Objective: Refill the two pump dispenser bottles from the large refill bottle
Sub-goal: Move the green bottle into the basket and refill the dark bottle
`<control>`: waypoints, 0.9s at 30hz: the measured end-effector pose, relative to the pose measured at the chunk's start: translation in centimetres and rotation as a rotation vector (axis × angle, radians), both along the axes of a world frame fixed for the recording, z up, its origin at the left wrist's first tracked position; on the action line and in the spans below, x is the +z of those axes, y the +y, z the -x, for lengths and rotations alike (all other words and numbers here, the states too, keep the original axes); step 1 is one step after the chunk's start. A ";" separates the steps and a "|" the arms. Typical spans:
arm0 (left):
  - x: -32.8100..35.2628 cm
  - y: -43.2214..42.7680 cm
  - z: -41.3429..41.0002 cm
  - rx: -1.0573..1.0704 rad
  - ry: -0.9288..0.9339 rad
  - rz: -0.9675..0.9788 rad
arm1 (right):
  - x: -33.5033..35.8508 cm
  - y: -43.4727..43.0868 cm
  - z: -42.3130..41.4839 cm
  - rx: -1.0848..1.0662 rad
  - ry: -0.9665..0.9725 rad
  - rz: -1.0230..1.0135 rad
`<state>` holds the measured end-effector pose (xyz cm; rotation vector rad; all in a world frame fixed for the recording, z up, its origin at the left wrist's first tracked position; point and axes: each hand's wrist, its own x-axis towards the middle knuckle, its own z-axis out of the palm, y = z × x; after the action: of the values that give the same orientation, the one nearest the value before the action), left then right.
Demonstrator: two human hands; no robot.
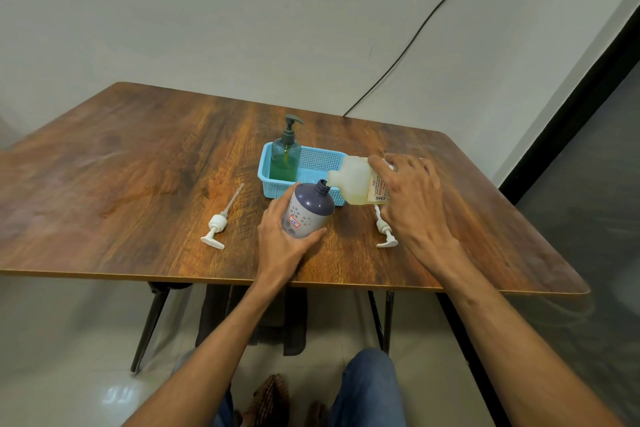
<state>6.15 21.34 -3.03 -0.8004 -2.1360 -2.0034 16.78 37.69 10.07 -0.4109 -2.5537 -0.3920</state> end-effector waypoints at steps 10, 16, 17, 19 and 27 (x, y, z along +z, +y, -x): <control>-0.1 0.0 0.0 -0.003 -0.001 0.004 | 0.0 0.0 0.0 -0.013 -0.006 0.002; -0.2 -0.1 0.1 -0.001 -0.007 0.012 | 0.1 -0.1 -0.1 -0.016 -0.011 -0.003; -0.2 -0.1 0.1 -0.001 -0.006 0.013 | 0.1 -0.1 -0.1 -0.015 -0.010 -0.001; -0.2 -0.1 0.1 0.000 -0.003 0.015 | 0.1 -0.2 -0.1 -0.014 -0.012 0.005; 0.1 -0.1 -0.2 0.002 -0.004 0.001 | -0.1 -0.1 0.0 -0.011 -0.001 0.013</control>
<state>6.30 21.21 -2.96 -0.7949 -2.1395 -2.0045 16.81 37.55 10.01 -0.4303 -2.5574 -0.3804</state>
